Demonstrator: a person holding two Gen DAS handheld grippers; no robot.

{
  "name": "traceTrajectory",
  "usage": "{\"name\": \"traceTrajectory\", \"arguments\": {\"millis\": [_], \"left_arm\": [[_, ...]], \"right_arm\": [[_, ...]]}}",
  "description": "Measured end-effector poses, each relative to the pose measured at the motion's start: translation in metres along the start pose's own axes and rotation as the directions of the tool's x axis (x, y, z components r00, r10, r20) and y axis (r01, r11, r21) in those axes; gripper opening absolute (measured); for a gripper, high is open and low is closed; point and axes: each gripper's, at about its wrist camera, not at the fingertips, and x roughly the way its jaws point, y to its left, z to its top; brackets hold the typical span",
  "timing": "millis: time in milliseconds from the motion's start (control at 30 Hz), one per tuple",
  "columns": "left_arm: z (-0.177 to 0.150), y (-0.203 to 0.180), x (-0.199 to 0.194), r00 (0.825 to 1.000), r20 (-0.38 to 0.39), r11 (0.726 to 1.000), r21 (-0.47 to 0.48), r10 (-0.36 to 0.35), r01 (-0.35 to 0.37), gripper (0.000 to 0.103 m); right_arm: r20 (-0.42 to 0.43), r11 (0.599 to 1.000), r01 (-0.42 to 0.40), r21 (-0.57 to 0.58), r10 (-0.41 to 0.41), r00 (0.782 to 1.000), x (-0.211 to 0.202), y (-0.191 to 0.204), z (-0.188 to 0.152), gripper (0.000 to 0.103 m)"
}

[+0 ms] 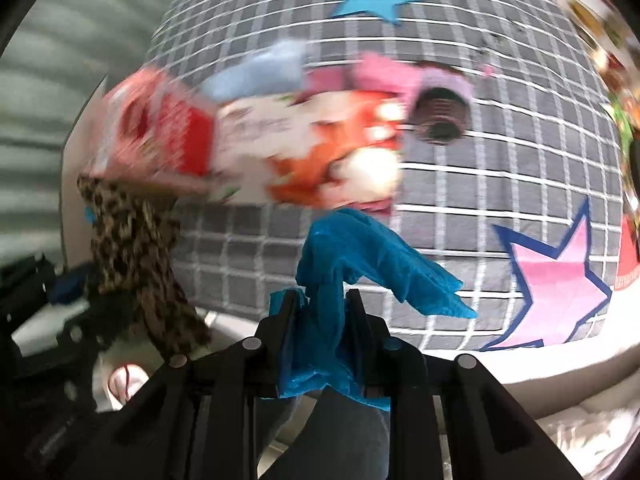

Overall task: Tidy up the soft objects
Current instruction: 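Lift the leopard-print cloth and blue cloth and carry both tools over the white box, then open the left tool over the box while the right tool releases the blue cloth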

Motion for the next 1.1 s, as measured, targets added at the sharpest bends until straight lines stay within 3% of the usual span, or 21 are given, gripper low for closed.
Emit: {"name": "traceTrajectory", "arguments": {"millis": [200,333,533,733,833,933,1100], "left_arm": [[-0.035,0.046,-0.033,0.995,0.095,0.989,-0.149,0.032,-0.018,0.026],[-0.057,0.078,-0.053,0.985,0.152,0.963,-0.268,0.084,-0.041,0.026],[-0.095,0.128,-0.077,0.959,0.197,0.873,-0.481,0.203,-0.086,0.026],[-0.128,0.168,-0.081,0.950,0.192,0.778,-0.623,0.245,-0.074,0.026],[-0.142,0.184,-0.078,0.950,0.182,0.731,-0.680,0.253,-0.065,0.026],[-0.152,0.196,-0.074,0.953,0.168,0.707,-0.705,0.250,-0.061,0.026],[-0.160,0.201,-0.074,0.954,0.160,0.692,-0.719,0.253,-0.063,0.026]], "right_arm": [[-0.028,0.981,0.012,-0.196,-0.018,0.999,-0.005,0.065,-0.001,0.025],[-0.031,0.935,0.020,-0.355,-0.033,0.999,-0.009,0.118,0.004,0.025],[-0.015,0.849,0.026,-0.529,-0.040,0.999,-0.013,0.195,0.013,0.025],[-0.012,0.777,0.034,-0.629,-0.053,0.999,-0.008,0.248,0.020,0.025],[-0.014,0.760,0.033,-0.649,-0.056,0.998,-0.005,0.264,0.025,0.025],[-0.032,0.755,0.024,-0.656,-0.060,0.998,0.001,0.276,0.029,0.025],[-0.055,0.753,0.015,-0.657,-0.068,0.996,0.013,0.287,0.039,0.025]]}}
